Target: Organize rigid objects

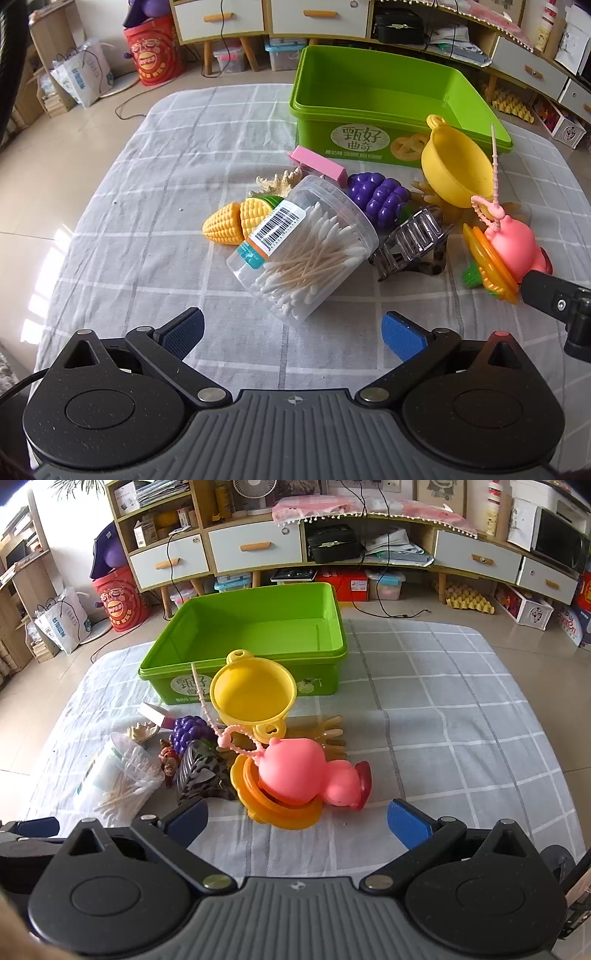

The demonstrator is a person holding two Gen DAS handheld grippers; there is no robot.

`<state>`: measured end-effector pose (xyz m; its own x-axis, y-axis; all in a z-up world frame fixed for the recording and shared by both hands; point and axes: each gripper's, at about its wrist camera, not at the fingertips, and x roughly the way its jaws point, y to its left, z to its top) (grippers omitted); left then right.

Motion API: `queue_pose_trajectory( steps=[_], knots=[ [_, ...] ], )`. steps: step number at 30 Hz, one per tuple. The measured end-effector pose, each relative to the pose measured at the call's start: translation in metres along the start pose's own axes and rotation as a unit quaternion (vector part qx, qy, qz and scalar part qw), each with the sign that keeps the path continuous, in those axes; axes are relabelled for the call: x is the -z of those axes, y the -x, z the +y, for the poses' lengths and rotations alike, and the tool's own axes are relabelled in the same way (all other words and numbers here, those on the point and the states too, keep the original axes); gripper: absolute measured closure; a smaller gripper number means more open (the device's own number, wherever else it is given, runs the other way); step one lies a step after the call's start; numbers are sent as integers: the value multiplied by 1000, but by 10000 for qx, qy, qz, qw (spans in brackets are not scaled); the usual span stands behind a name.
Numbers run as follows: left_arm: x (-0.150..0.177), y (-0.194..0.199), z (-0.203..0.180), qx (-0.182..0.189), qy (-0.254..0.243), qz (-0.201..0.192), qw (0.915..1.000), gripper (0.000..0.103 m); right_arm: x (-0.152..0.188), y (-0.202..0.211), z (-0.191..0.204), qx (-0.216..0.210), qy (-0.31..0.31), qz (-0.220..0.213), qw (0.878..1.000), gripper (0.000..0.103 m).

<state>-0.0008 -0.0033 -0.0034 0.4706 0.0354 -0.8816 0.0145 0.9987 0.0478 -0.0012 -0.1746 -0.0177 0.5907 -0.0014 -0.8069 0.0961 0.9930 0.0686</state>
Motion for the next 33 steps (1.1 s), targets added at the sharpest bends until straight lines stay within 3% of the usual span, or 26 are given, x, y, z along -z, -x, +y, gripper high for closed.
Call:
queue_pose_trajectory(
  steps=[33],
  knots=[
    [0,-1,2,-33,-50,2,10000,2,1,-2,2,26,51,42,10000,12]
  ],
)
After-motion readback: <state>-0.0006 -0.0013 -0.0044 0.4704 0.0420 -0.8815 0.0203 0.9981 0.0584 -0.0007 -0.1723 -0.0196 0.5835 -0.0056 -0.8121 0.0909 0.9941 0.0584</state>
